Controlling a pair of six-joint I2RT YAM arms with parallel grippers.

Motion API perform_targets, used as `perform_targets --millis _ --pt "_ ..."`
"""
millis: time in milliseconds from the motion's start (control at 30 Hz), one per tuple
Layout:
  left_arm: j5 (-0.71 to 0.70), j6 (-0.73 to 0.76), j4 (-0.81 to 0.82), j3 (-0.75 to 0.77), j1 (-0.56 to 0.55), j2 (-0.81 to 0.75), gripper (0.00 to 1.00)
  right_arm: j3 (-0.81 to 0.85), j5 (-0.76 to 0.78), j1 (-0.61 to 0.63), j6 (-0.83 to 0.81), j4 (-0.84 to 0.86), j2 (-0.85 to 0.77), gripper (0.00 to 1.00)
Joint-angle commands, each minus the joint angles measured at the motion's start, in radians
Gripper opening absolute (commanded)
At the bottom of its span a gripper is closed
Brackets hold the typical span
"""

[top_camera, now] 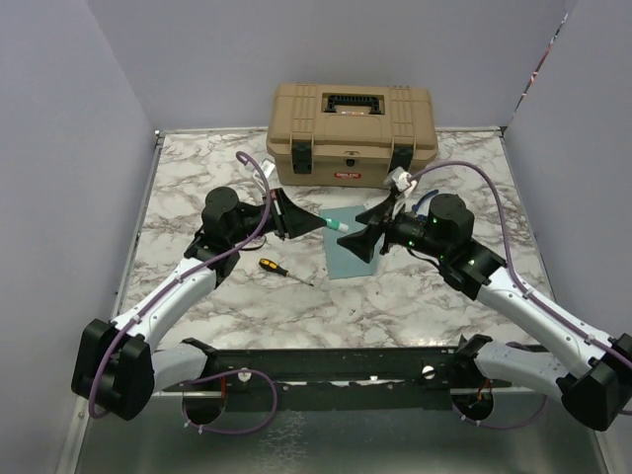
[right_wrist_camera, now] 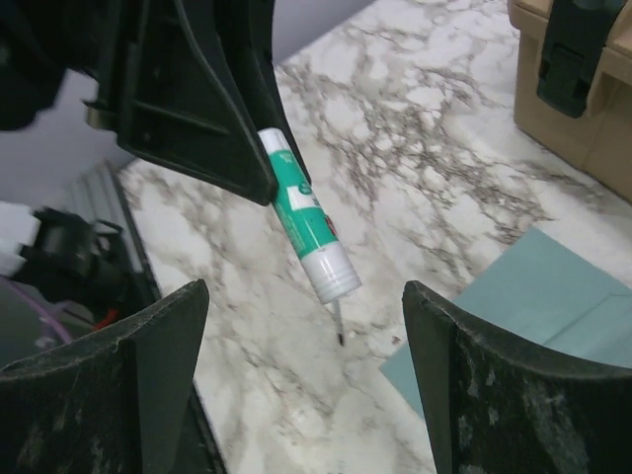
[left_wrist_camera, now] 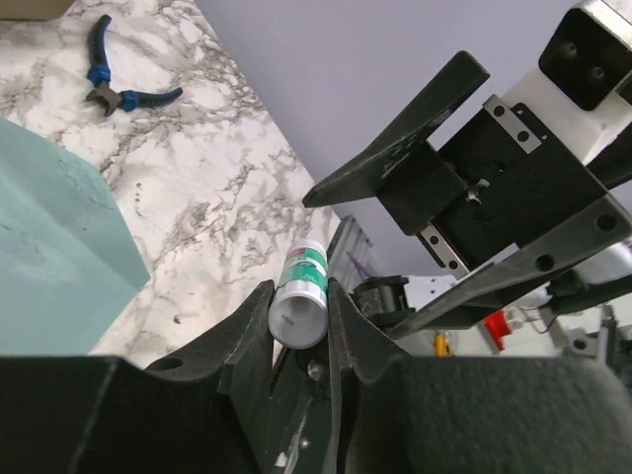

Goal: Place the letter into the envelope and seal it

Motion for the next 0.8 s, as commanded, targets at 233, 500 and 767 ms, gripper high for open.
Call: perform_targets --millis 233,500,767 --pt "-0.055 -0.422 0.222 0.104 0.082 0.05 0.0 -0.097 -0.21 -0.251 0.896 0.643 0.084 0.95" --pt "-0.033 -0.523 0.322 0.098 0.087 0.082 0.0 -0.006 -0.364 -0.257 1.159 0.921 0.275 0.86" --pt "-0.035 -0.52 0.323 0.095 0.089 0.083 0.0 0.084 -0.454 -0.255 1.098 0.738 0.304 0.75"
